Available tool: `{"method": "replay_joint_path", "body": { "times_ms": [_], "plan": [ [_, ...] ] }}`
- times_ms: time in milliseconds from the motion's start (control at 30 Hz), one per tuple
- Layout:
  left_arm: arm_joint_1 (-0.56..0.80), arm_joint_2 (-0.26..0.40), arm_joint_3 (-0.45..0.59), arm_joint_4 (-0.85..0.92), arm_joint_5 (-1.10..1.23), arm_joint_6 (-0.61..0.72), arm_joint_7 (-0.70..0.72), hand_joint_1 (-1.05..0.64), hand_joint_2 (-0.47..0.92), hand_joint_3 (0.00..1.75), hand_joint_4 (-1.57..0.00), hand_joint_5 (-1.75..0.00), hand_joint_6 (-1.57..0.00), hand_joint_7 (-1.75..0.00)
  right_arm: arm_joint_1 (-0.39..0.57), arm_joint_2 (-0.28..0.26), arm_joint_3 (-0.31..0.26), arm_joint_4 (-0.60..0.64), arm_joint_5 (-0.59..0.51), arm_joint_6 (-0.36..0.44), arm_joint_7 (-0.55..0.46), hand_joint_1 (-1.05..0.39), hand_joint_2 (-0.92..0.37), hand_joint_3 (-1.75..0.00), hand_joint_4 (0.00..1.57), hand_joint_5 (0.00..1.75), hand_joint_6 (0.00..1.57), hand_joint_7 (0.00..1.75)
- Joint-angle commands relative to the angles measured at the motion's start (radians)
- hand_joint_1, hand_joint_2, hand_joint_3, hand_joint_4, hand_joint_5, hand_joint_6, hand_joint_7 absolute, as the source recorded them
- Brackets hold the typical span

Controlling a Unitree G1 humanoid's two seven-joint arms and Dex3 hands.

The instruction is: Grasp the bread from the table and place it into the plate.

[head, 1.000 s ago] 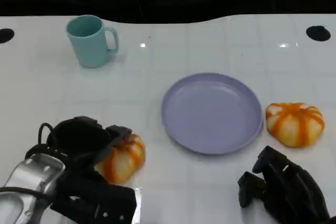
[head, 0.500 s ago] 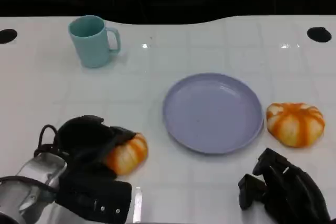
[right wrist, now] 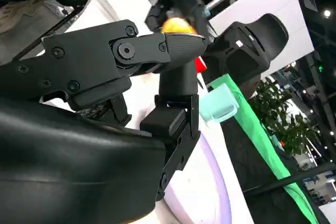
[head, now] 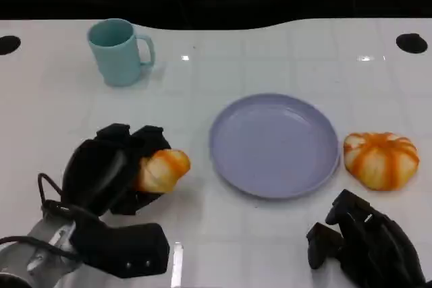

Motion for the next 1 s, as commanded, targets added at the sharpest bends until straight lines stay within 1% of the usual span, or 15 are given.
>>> {"method": "replay_joint_path", "body": {
  "times_ms": [33, 133, 233, 367, 433, 633, 800, 933, 1000],
  "plan": [
    [0.016, -0.031, 0.084, -0.087, -0.172, -0.015, -0.110, -0.25, 0.40, 1.44, -0.86, -1.75, -0.67, -1.75, 0.014, -0.015, -0.003, -0.004, 0.007, 0.002, 0.008, -0.56, -0.92, -0.25, 0.79, 1.67, 0.70, 1.41],
    [0.026, -0.081, 0.141, -0.174, -0.306, 0.006, -0.209, -0.20, 0.34, 1.46, -0.89, -1.75, -0.69, -1.75, 0.012, -0.015, -0.004, 0.000, 0.005, -0.002, 0.008, -0.56, -0.92, -0.25, 0.79, 1.68, 0.70, 1.41],
    [0.017, -0.122, 0.168, -0.228, -0.374, 0.012, -0.270, -0.11, 0.30, 1.51, -0.92, -1.75, -0.71, -1.74, 0.011, -0.016, -0.004, 0.001, 0.004, -0.003, 0.008, -0.56, -0.92, -0.25, 0.79, 1.68, 0.70, 1.41],
    [-0.019, -0.153, 0.158, -0.255, -0.344, 0.019, -0.296, -0.09, 0.26, 1.50, -0.93, -1.75, -0.73, -1.74, 0.014, -0.014, -0.005, -0.007, 0.006, 0.013, -0.004, -0.56, -0.92, -0.24, 0.78, 1.67, 0.70, 1.41],
    [-0.045, -0.164, 0.142, -0.248, -0.300, 0.022, -0.286, -0.12, 0.27, 1.47, -0.94, -1.75, -0.76, -1.69, 0.016, -0.014, -0.003, -0.012, 0.005, 0.017, -0.009, -0.56, -0.92, -0.24, 0.78, 1.67, 0.70, 1.41],
    [-0.150, -0.184, 0.052, -0.168, -0.108, 0.032, -0.203, -0.20, 0.28, 1.43, -0.92, -1.75, -0.75, -1.69, 0.020, -0.015, -0.002, -0.015, 0.005, 0.013, -0.007, -0.55, -0.92, -0.25, 0.78, 1.66, 0.69, 1.42],
    [-0.256, -0.236, -0.030, -0.030, 0.008, 0.060, -0.112, -0.24, 0.32, 1.37, -0.91, -1.75, -0.73, -1.74, 0.016, -0.016, -0.003, -0.010, -0.001, 0.006, -0.012, -0.56, -0.92, -0.25, 0.79, 1.66, 0.69, 1.43],
    [-0.327, -0.269, -0.074, 0.082, 0.045, 0.074, -0.072, -0.24, 0.38, 1.28, -0.92, -1.75, -0.74, -1.75, 0.013, -0.015, -0.006, -0.005, 0.005, 0.008, -0.007, -0.56, -0.92, -0.25, 0.79, 1.65, 0.68, 1.42],
    [-0.362, -0.282, -0.099, 0.133, 0.065, 0.088, -0.065, -0.26, 0.42, 1.19, -0.92, -1.75, -0.75, -1.75, 0.012, -0.014, -0.007, -0.004, 0.008, 0.008, -0.004, -0.56, -0.92, -0.25, 0.79, 1.65, 0.68, 1.42]
  ]
}}
